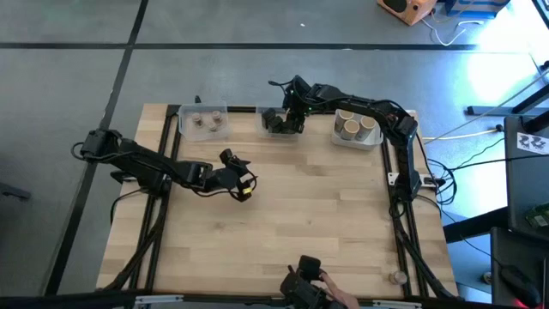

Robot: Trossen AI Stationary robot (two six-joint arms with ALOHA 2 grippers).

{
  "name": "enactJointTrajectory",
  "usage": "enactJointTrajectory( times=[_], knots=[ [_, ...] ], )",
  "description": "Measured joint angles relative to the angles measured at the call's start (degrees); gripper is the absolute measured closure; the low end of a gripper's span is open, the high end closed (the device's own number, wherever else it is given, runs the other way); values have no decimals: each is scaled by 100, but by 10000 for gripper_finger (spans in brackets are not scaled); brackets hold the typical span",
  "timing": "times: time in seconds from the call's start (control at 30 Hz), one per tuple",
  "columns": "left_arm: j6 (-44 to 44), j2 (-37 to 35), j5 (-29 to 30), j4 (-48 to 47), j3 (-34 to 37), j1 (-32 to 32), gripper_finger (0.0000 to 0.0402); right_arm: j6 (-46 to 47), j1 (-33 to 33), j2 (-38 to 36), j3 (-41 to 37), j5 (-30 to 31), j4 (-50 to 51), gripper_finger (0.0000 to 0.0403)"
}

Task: Sort spices by type
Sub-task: Put the black seasoning can into the middle transparent bin, then put the brown seasoning bottle into the left transparent bin

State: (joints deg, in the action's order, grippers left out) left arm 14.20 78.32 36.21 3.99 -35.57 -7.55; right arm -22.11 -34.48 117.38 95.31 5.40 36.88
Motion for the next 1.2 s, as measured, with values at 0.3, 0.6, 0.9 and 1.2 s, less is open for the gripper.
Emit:
enactJointTrajectory(
  times=[0.3, 0.6, 0.9, 1.2],
  knots=[
    [32, 0, -167, -7, 0, -2, 139, 233, 212, -180, 0, 473, 353, 141],
    [37, 0, -167, -6, 0, -2, 139, 779, 1251, -1525, 0, 555, 1907, 100],
    [222, 0, -169, 12, 50, -28, 139, 2363, 2948, -2321, 2, 40, 3728, 100],
    [61, 0, -343, 700, 50, -284, 139, 4009, 5115, -2472, -325, 4, 4397, 100]
  ],
)
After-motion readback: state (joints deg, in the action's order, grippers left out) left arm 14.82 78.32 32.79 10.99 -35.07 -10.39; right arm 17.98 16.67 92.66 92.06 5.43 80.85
